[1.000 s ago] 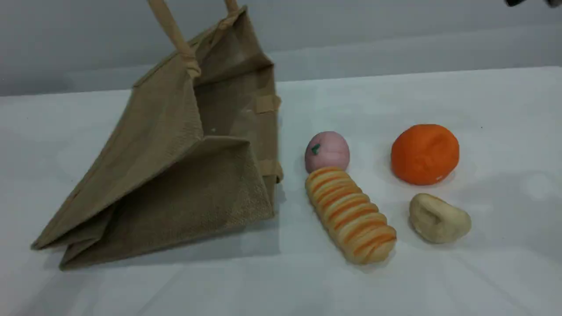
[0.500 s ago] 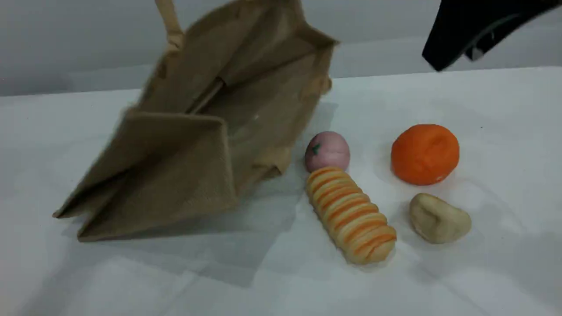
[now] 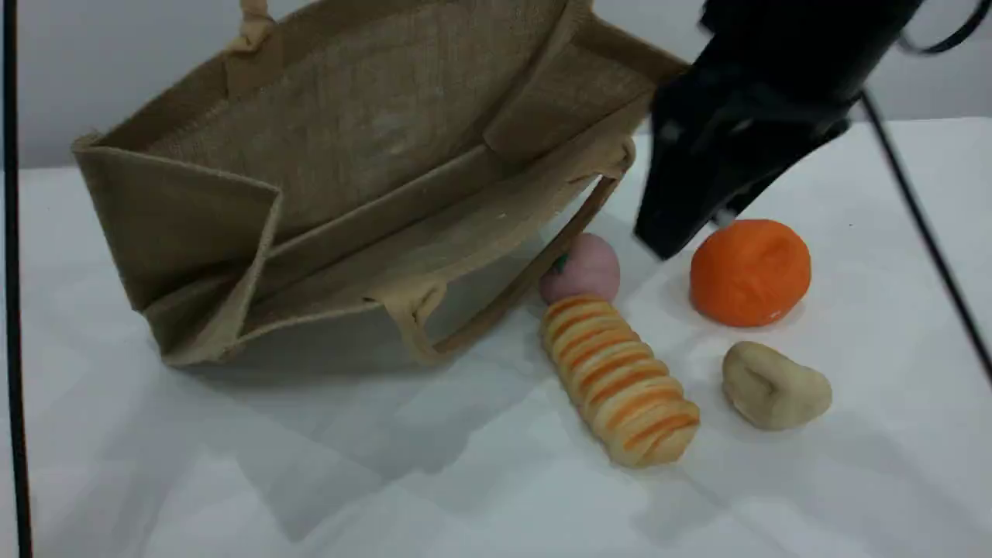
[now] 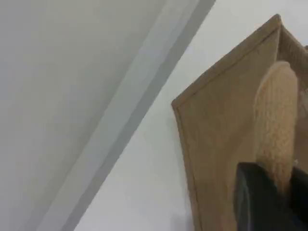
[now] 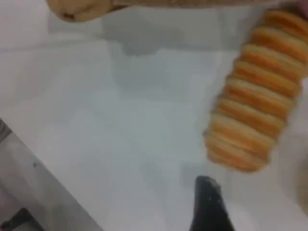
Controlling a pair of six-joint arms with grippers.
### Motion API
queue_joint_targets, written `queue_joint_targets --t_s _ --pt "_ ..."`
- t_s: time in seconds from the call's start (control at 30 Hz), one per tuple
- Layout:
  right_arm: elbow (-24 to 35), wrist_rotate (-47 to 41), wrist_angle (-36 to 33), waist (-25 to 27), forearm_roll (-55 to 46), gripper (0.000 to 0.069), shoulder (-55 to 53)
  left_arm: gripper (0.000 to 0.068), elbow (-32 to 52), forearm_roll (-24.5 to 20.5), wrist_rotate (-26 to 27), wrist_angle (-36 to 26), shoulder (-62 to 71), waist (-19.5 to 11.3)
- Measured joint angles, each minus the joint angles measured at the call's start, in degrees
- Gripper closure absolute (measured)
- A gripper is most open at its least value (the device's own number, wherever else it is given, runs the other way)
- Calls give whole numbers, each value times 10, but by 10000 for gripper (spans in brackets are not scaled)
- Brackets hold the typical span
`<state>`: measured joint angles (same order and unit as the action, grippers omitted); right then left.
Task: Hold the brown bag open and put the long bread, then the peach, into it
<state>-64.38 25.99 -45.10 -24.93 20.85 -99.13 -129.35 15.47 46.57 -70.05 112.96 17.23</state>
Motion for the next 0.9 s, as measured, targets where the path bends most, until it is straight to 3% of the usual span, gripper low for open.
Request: queue_joint_targets --t_s 0.3,0.9 --pt "-1 -3 77 -27 8 307 -66 582 0 29 -5 0 0 0" --pt "-1 -4 187 -27 35 307 -182 582 0 28 -6 1 0 0"
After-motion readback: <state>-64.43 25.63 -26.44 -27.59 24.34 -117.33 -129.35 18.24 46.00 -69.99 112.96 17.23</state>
